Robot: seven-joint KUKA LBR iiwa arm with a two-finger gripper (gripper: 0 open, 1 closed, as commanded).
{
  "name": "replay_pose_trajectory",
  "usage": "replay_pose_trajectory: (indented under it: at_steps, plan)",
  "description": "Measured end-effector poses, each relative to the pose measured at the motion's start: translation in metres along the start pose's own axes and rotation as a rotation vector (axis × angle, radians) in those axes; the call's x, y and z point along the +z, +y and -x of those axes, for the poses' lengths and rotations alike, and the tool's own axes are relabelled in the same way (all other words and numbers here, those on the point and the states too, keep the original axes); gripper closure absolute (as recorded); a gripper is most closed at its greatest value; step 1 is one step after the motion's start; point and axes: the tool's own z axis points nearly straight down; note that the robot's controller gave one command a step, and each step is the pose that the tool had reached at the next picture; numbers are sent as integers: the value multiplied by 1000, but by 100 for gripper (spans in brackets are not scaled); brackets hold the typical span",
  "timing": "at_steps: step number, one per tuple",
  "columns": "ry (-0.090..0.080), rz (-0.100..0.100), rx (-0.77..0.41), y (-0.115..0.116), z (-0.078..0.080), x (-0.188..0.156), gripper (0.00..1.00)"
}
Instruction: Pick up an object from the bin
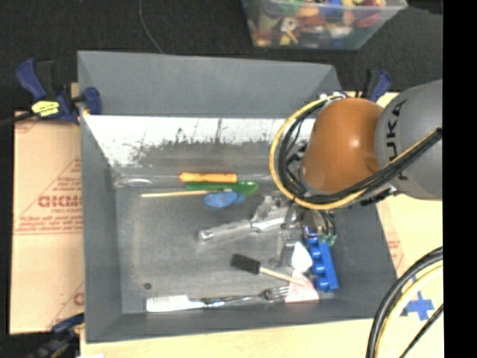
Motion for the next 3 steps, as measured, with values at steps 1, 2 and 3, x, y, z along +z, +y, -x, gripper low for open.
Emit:
replay_pose_trajectory:
  at_steps: [1, 2, 3]
  plan:
    - [-6, 0, 0, 0, 2, -3, 0]
    - [-14, 1, 107, -8, -49, 94, 0]
    - [-22, -1, -15, -12, -53, 35, 0]
